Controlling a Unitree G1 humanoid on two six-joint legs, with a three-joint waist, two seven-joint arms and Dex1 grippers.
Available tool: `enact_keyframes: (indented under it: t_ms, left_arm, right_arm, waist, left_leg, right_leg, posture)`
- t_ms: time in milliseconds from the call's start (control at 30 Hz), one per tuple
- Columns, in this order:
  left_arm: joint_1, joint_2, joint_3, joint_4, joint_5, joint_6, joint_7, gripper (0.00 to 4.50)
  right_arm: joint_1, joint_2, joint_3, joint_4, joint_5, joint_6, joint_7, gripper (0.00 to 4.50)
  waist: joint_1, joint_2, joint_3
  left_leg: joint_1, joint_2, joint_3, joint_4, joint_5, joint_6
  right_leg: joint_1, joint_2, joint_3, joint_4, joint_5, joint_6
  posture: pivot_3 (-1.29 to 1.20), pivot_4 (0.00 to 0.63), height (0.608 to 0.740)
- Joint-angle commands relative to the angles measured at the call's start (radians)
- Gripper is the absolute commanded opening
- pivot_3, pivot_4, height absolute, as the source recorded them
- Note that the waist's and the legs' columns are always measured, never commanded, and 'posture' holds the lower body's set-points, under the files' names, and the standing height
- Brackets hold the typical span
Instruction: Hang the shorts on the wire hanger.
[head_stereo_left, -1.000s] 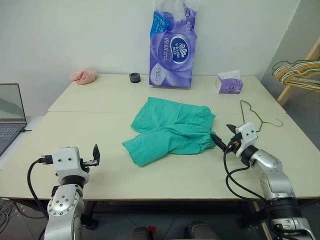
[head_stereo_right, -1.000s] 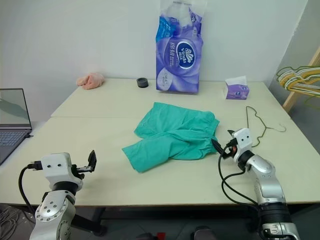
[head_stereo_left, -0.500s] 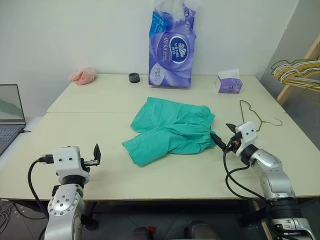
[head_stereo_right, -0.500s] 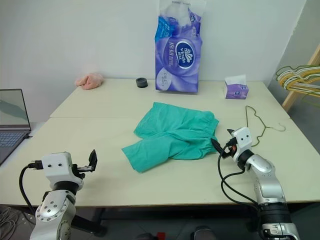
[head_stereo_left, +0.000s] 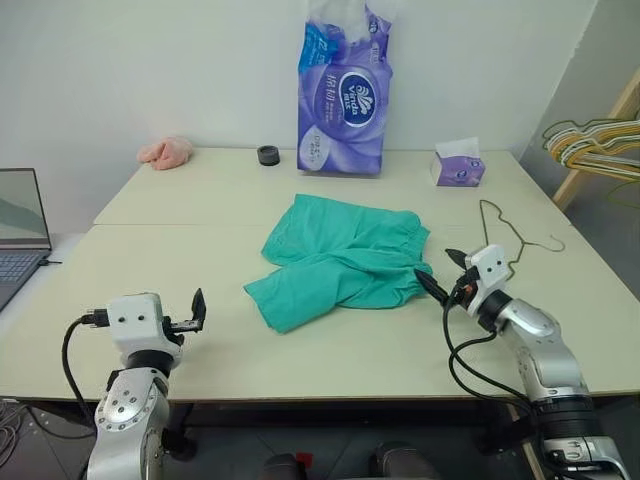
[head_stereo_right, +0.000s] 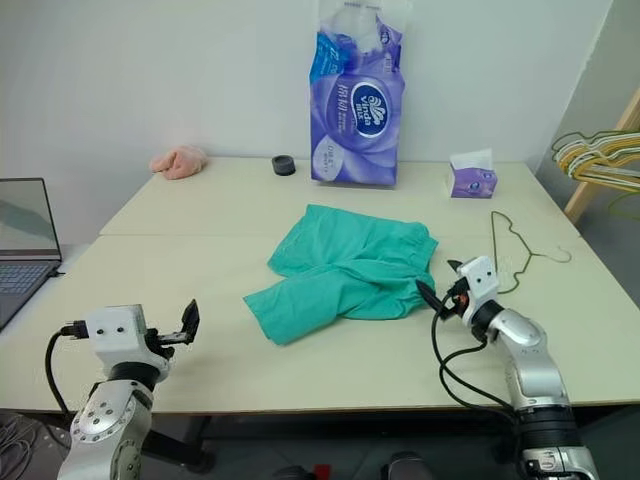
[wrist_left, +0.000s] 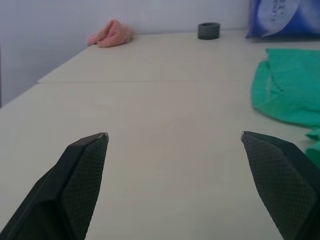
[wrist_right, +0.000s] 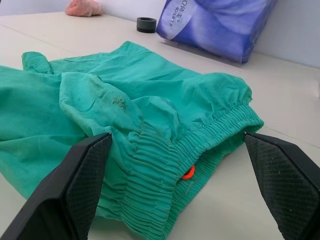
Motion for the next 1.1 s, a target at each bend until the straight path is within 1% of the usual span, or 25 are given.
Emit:
enact_keyframes:
  t_ms: [33, 133, 267, 367, 433, 600, 767, 867, 967, 1100]
  left_arm:
    - [-0.035, 0.023, -0.005, -0.043, -0.022, 0.002, -0.022, 4.50]
    - [-0.072, 0.040, -0.018, -0.037, -0.044, 0.047, -0.036, 4.50]
    - [-0.160, 0.069, -0.043, -0.020, -0.126, 0.183, -0.075, 4.50]
    - [-0.230, 0.087, -0.054, 0.013, -0.183, 0.266, -0.109, 4.50]
    - [-0.273, 0.098, -0.061, 0.050, -0.200, 0.301, -0.125, 4.50]
    - [-0.345, 0.143, -0.118, 0.141, -0.220, 0.393, -0.189, 4.50]
    - [-0.395, 0.201, -0.195, 0.233, -0.218, 0.502, -0.259, 4.50]
    - [-0.399, 0.225, -0.219, 0.235, -0.235, 0.525, -0.313, 4.50]
    - [-0.401, 0.238, -0.236, 0.226, -0.231, 0.514, -0.344, 3.87]
    - [-0.399, 0.236, -0.244, 0.199, -0.231, 0.498, -0.363, 2.74]
  right_arm:
    - [-0.003, -0.030, -0.001, -0.080, 0.030, -0.007, 0.056, 4.48]
    - [0.012, -0.080, 0.023, -0.154, 0.067, 0.032, 0.157, 4.48]
    - [0.024, -0.251, 0.085, -0.339, 0.185, 0.199, 0.388, 4.48]
    - [-0.011, -0.337, 0.115, -0.429, 0.216, 0.256, 0.465, 4.48]
    - [-0.039, -0.353, 0.133, -0.459, 0.219, 0.270, 0.478, 4.48]
    - [-0.077, -0.342, 0.153, -0.488, 0.216, 0.273, 0.481, 4.48]
    - [-0.070, -0.355, 0.151, -0.492, 0.207, 0.248, 0.500, 4.48]
    - [-0.050, -0.363, 0.138, -0.474, 0.199, 0.221, 0.516, 4.48]
    - [-0.035, -0.368, 0.133, -0.460, 0.189, 0.197, 0.520, 4.50]
    - [-0.027, -0.370, 0.133, -0.444, 0.180, 0.175, 0.520, 4.50]
  waist:
    - [-0.002, 0.000, 0.000]
    - [-0.003, 0.000, 0.001]
    - [-0.003, 0.002, 0.003]
    - [-0.007, 0.001, 0.004]
    - [-0.014, 0.001, 0.005]
    - [-0.034, -0.001, 0.007]
    - [-0.044, -0.002, 0.011]
    - [-0.054, -0.002, 0.015]
    - [-0.058, -0.001, 0.017]
    - [-0.058, 0.000, 0.018]
  left_leg:
    - [0.000, 0.000, 0.000, 0.000, 0.000, 0.000]
    - [0.000, 0.000, 0.000, 0.000, 0.000, 0.000]
    - [0.000, 0.000, 0.000, 0.000, 0.000, 0.000]
    - [0.000, 0.000, -0.001, 0.000, 0.000, 0.000]
    - [0.000, 0.000, -0.001, 0.000, 0.000, 0.000]
    - [0.000, -0.002, -0.002, 0.000, 0.000, 0.000]
    - [-0.001, -0.001, -0.003, 0.000, -0.001, -0.001]
    - [-0.001, 0.000, -0.003, 0.000, -0.001, -0.001]
    - [-0.001, 0.000, -0.003, 0.000, -0.001, -0.002]
    - [-0.001, 0.000, -0.003, 0.000, -0.001, -0.002]
  right_leg:
    - [0.000, 0.000, 0.000, 0.000, 0.000, 0.000]
    - [0.000, 0.000, 0.000, 0.000, -0.002, 0.003]
    - [0.000, 0.000, 0.000, 0.000, -0.002, 0.005]
    - [0.000, 0.001, 0.000, -0.001, -0.002, 0.005]
    - [0.000, 0.001, -0.001, -0.001, -0.002, 0.005]
    - [0.000, 0.005, -0.001, 0.000, -0.002, 0.005]
    - [-0.001, 0.005, -0.001, -0.001, -0.002, 0.005]
    - [-0.001, 0.004, -0.001, -0.002, -0.003, 0.005]
    - [-0.001, 0.002, 0.000, -0.002, -0.003, 0.006]
    - [-0.001, 0.002, 0.000, -0.002, -0.003, 0.006]
  posture:
    - [-0.09, 0.025, 0.740]
    - [-0.12, 0.027, 0.740]
    - [-0.13, 0.028, 0.740]
    - [-0.14, 0.028, 0.740]
    - [-0.15, 0.029, 0.740]
    - [-0.16, 0.032, 0.740]
    - [-0.18, 0.041, 0.740]
    - [-0.18, 0.044, 0.740]
    - [-0.19, 0.047, 0.740]
    - [-0.19, 0.048, 0.740]
